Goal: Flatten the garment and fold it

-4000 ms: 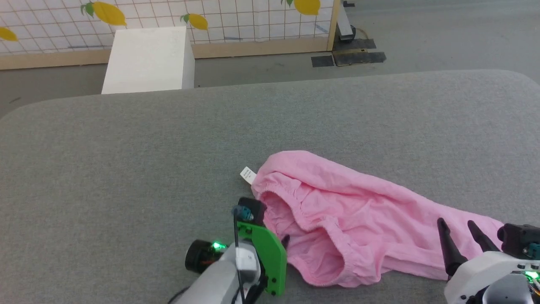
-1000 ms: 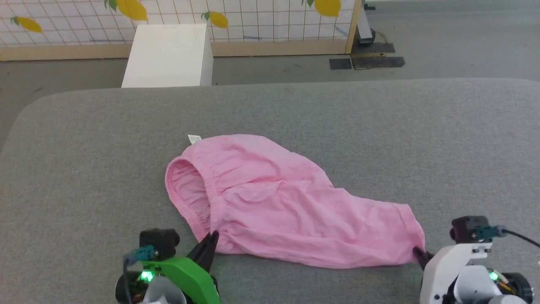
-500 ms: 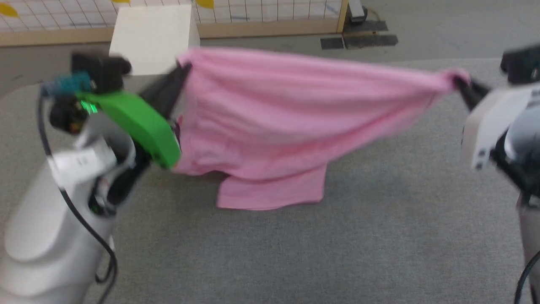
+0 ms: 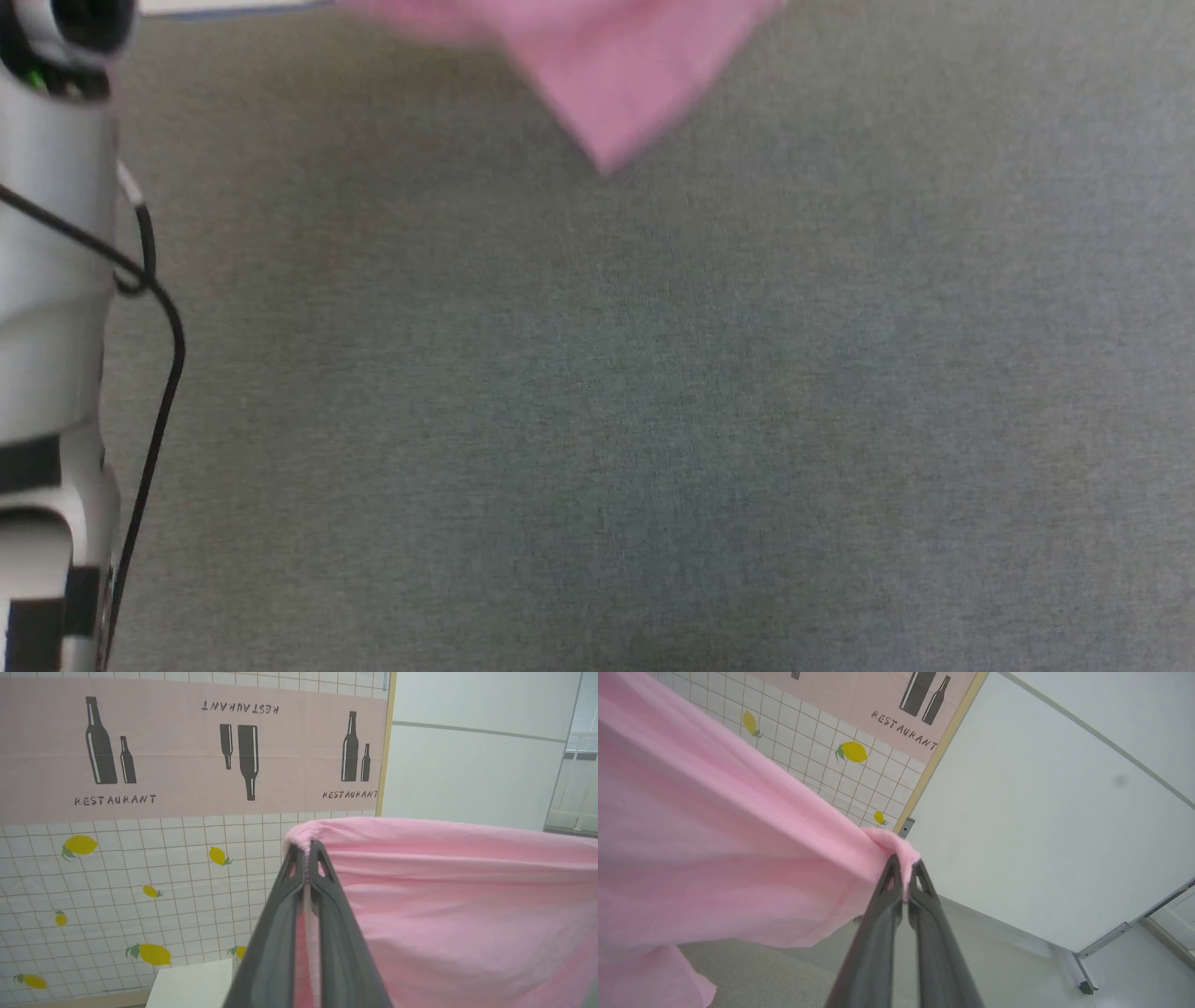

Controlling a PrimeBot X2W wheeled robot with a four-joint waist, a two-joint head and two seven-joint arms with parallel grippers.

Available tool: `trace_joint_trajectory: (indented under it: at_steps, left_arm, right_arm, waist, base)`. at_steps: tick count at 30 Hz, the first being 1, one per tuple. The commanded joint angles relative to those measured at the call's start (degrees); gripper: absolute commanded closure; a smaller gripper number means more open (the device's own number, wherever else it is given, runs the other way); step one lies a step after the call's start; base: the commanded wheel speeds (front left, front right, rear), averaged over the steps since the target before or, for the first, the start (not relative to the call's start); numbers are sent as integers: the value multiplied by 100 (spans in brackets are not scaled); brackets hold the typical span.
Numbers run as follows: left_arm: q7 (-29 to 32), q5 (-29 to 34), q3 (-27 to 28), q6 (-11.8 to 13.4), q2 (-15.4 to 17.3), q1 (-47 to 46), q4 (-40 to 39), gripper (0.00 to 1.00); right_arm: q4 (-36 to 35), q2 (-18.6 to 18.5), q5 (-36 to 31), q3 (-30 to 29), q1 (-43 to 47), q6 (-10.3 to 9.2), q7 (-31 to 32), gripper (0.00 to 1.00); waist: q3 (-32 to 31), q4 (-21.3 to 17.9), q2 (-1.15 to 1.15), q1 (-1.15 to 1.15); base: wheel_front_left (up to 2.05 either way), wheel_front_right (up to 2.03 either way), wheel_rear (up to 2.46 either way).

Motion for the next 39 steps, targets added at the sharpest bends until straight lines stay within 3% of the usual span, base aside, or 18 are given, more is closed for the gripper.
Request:
trace_joint_trajectory:
  at_steps: [1,5,10,16,22,28,36,39]
  left_arm:
    - [-243,94,60,53,-39,-177,109,100]
    - [-611,8,76,-5,-233,-212,453,100]
    - [-431,-182,-182,-222,-347,522,903,100]
    - [-53,-404,-545,-371,-327,2139,1148,100]
    - [391,-805,-722,-331,-199,4000,714,100]
    - [561,-1144,-656,139,-86,5749,-302,100]
    - [1000,-1405,-636,1021,50,7668,-1647,100]
    - [1269,-1492,-681,1205,131,8037,-2018,100]
  right_arm:
    - [122,29,-137,-44,-216,-11,-249,100]
    - [429,133,-263,-13,-401,-11,-665,100]
    - [709,177,165,342,342,-11,-446,100]
    - [534,-35,1000,762,2087,-11,280,100]
    - [-272,-232,1610,551,4073,-11,815,100]
    - [-1233,-58,1793,-125,6001,-11,1148,100]
    - [-2404,916,1376,-1273,8324,-11,1912,100]
    - [-2824,1216,1160,-1610,8887,-11,2370,100]
  waist:
    - [410,-132,0,-1]
    - [336,-117,0,-1]
    - [-24,-91,0,-1]
    - [-708,-90,0,-1]
    - [-1350,-94,0,-1]
    - [-1762,-43,0,-1]
    - [-2112,121,0,-1]
    - [-2151,211,0,-1]
  base:
    - [0,0,0]
    - [0,0,0]
    - [0,0,0]
    - [0,0,0]
    - [0,0,0]
    - [0,0,0]
    - [0,0,0]
    - [0,0,0]
